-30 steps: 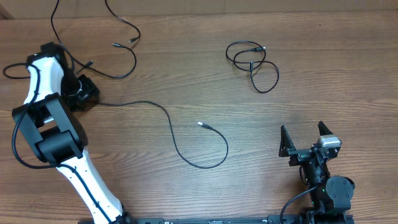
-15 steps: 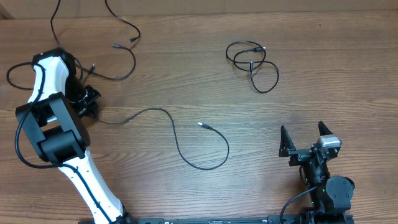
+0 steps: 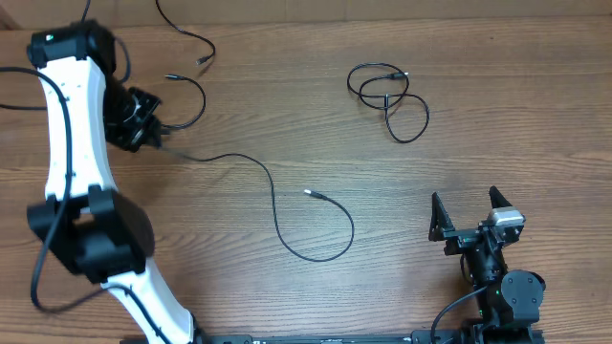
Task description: Untangle cables
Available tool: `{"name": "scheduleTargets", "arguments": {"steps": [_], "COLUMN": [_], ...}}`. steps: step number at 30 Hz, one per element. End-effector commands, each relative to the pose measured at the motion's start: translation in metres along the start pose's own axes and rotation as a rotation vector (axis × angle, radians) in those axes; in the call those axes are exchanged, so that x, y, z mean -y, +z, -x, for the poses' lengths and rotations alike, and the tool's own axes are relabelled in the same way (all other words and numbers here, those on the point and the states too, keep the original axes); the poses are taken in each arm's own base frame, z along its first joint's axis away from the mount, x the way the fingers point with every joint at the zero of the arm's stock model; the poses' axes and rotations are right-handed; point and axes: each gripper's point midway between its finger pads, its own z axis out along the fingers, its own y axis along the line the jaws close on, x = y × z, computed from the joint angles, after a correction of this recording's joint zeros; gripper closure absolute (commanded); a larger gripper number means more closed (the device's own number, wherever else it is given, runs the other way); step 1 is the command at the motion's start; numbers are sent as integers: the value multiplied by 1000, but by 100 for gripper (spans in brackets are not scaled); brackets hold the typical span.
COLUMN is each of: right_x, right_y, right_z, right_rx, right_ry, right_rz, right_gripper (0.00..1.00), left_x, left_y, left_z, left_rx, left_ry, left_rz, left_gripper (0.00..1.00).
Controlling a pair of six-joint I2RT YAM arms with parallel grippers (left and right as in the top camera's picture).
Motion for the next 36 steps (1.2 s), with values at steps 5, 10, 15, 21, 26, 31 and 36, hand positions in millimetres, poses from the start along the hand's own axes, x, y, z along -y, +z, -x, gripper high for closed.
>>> {"name": "scheduleTargets", "arguments": {"steps": [5, 10, 15, 21, 26, 31, 36], "right_x": [2, 2, 2, 2, 2, 2, 2], "right_y": [0, 0, 0, 0, 0, 0, 0], "right_z": [-2, -2, -2, -2, -2, -2, -2], "right_rx": [3, 3, 3, 3, 3, 3, 3], "right_ry": [-5, -5, -5, -5, -5, -5, -5], "right_rz": [-11, -11, -11, -11, -11, -11, -11], "right_gripper": [0, 0, 0, 0, 0, 0, 0], "left_x": [26, 40, 57, 97, 110, 105, 103], "left_y": [-88, -96, -69, -16, 29, 61, 74], "left_z": [-55, -97, -118, -156, -186, -201, -157], "left_rx": [96, 137, 216, 155, 35, -102, 3], "left_ry": [12, 222, 415, 751, 991, 1154, 1131], "left_rz": [-322, -339, -211, -139, -79, -31, 90], "left_gripper": [96, 96, 96, 96, 96, 76, 34]}}
